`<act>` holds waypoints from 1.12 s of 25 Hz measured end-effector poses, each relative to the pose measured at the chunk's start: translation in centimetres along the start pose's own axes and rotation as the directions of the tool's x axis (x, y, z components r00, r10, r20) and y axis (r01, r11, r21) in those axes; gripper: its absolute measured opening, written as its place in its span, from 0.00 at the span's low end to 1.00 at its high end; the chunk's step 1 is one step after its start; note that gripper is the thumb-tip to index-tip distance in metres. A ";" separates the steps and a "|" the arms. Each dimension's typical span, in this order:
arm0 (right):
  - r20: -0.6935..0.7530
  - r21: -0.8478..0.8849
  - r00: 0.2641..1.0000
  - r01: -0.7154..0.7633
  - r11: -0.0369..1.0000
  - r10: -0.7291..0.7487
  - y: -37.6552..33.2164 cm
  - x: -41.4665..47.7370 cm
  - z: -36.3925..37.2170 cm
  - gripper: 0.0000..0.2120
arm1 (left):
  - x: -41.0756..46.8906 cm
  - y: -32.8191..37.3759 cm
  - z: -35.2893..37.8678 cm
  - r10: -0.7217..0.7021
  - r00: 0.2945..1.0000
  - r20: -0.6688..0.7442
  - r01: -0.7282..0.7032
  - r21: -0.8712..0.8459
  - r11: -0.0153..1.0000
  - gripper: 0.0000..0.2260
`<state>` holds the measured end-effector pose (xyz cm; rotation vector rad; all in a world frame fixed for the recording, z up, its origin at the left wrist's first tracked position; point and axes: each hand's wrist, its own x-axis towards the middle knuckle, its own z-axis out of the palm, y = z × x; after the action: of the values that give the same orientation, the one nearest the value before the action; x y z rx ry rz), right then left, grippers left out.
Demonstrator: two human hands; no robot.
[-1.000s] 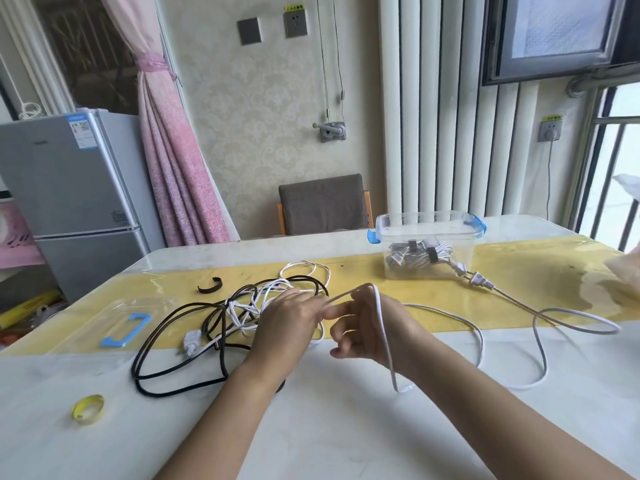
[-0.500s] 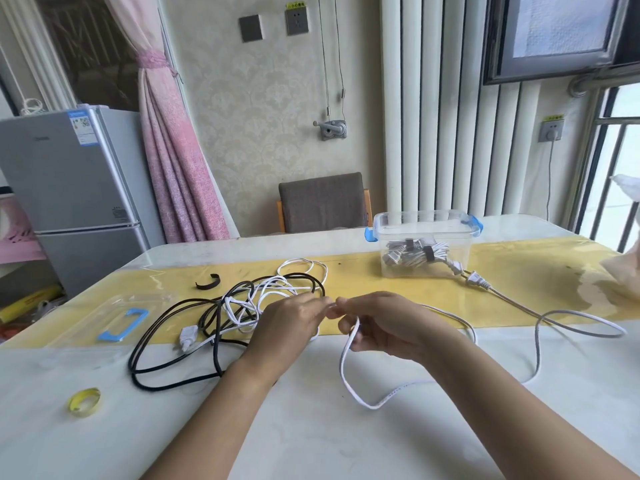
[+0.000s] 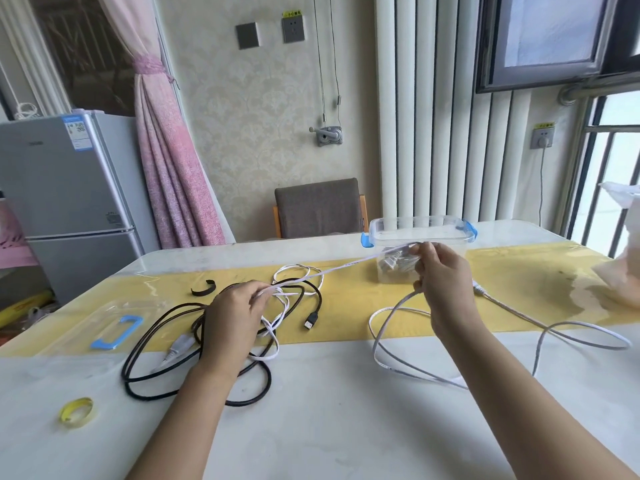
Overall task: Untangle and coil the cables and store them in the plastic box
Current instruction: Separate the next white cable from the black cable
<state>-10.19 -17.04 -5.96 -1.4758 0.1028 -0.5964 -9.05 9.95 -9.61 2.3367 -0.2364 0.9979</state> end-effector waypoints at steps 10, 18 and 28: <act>0.680 -0.555 0.727 0.594 0.582 -0.093 2.7 -5.1 4.3 0.18 | -2.0 5.0 2.9 0.038 0.948 0.317 -0.119 0.239 0.964 0.09; 0.671 -0.069 0.741 0.112 0.991 -0.037 -0.8 -4.5 3.0 0.21 | -1.1 4.3 2.3 0.014 0.961 0.275 -0.085 0.247 0.965 0.09; 0.066 -0.755 0.980 0.171 0.633 -0.187 0.0 0.6 -1.5 0.16 | -0.1 0.3 1.5 -0.029 0.972 0.234 0.021 0.037 0.999 0.02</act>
<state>-10.27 -18.65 -5.93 -2.3340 0.2462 -0.7796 -8.36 8.87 -10.39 2.4828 -0.2827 0.7176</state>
